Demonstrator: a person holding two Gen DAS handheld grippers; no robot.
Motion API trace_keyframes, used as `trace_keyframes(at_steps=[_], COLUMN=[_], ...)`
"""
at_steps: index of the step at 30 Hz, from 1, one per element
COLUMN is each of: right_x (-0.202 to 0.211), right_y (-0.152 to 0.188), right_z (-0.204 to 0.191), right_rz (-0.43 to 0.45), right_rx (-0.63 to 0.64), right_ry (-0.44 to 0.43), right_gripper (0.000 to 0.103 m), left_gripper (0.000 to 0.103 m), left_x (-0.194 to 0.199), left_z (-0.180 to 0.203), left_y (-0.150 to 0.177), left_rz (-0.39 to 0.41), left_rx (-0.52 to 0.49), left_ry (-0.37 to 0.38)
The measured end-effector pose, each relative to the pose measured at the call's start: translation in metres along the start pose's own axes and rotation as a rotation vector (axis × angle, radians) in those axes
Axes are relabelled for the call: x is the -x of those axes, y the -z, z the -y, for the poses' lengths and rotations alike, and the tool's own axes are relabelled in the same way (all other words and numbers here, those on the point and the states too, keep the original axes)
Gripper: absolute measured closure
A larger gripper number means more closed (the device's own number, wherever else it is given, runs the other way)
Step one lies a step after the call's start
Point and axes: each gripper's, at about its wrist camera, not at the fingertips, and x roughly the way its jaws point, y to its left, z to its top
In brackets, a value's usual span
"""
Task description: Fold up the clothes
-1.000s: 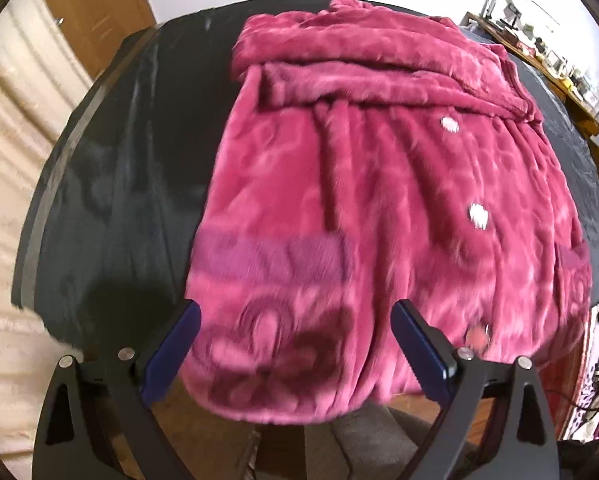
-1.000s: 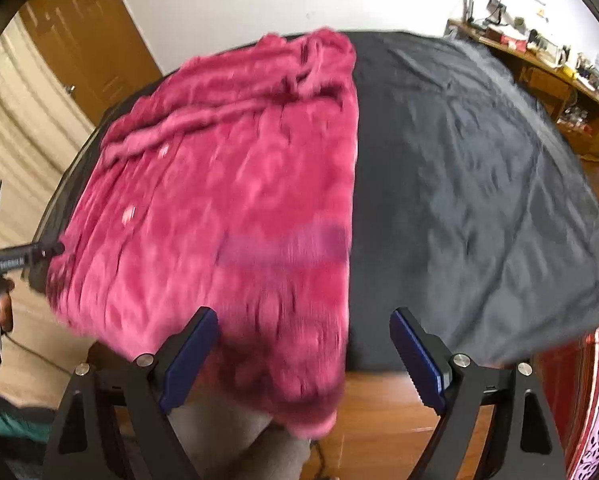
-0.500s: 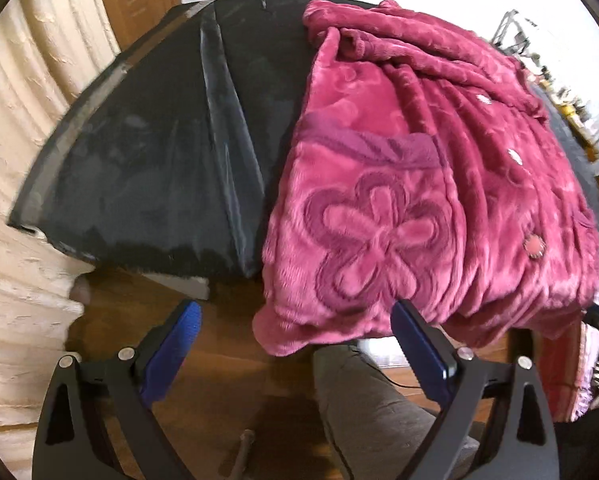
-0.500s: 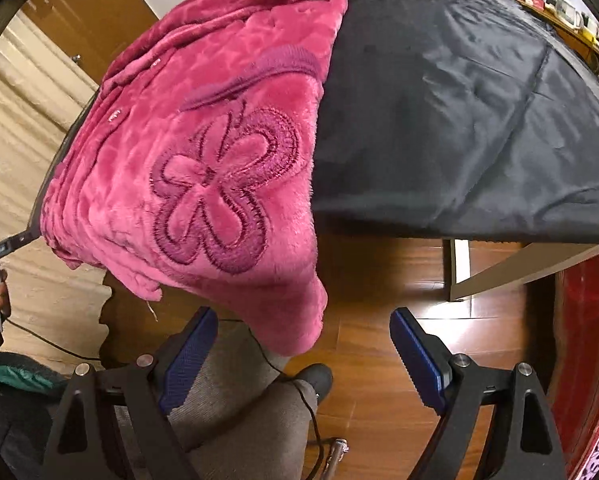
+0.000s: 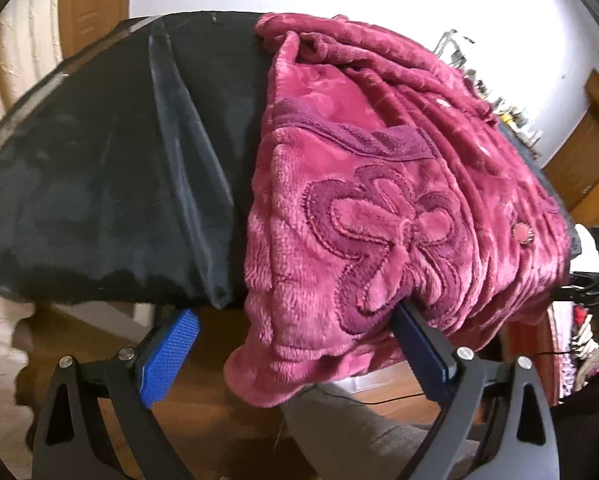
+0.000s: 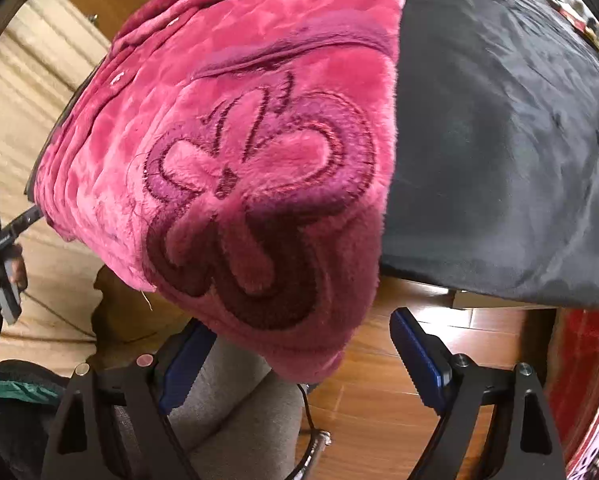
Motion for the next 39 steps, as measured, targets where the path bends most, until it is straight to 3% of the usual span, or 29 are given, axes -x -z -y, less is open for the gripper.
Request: trace_keyframes(at_steps=[4, 8, 12, 13, 16, 19, 25, 32, 39], right_x=[0.0, -0.006, -0.013, -0.015, -0.017, -0.013, 0.011, 0.044, 0.064], right_y=[-0.006, -0.012, -0.016, -0.016, -0.018, -0.015, -0.007, -0.005, -0.027], right_z=[-0.004, -0.016, -0.03, -0.03, -0.026, -0.027, -0.036, -0.039, -0.042], right_rz=[-0.018, -0.051, -0.075, -0.076, -0.078, -0.083, -0.058, -0.002, 0.093], right_rx=[0.005, 0.031, 0.061, 0.057, 0.026, 0.026, 0.041, 0.026, -0.009], right_ry=[-0.017, -0.056, -0.066, -0.063, -0.064, -0.086, -0.162, -0.325, -0.487], right_gripper=[0.013, 0.014, 0.02, 0.027, 0.056, 0.071, 0.089, 0.09, 0.09], left_gripper=[0.007, 0.012, 0.038, 0.051, 0.075, 0.087, 0.091, 0.092, 0.092], left_x=[-0.003, -0.012, -0.021, -0.022, -0.03, -0.031, -0.008, 0.038, 0.071], left_z=[-0.012, -0.017, -0.002, 0.003, 0.012, 0.011, 0.01, 0.036, 0.055], left_y=[0.006, 0.009, 0.012, 0.015, 0.02, 0.019, 0.019, -0.005, -0.048], left_rz=[0.021, -0.014, -0.092, -0.12, -0.213, -0.251, -0.277, -0.196, -0.086], left_rx=[0.042, 0.098, 0.044, 0.01, -0.059, -0.045, -0.062, -0.111, -0.142], left_ry=[0.091, 0.168, 0.203, 0.195, 0.176, 0.174, 0.18, 0.213, 0.266])
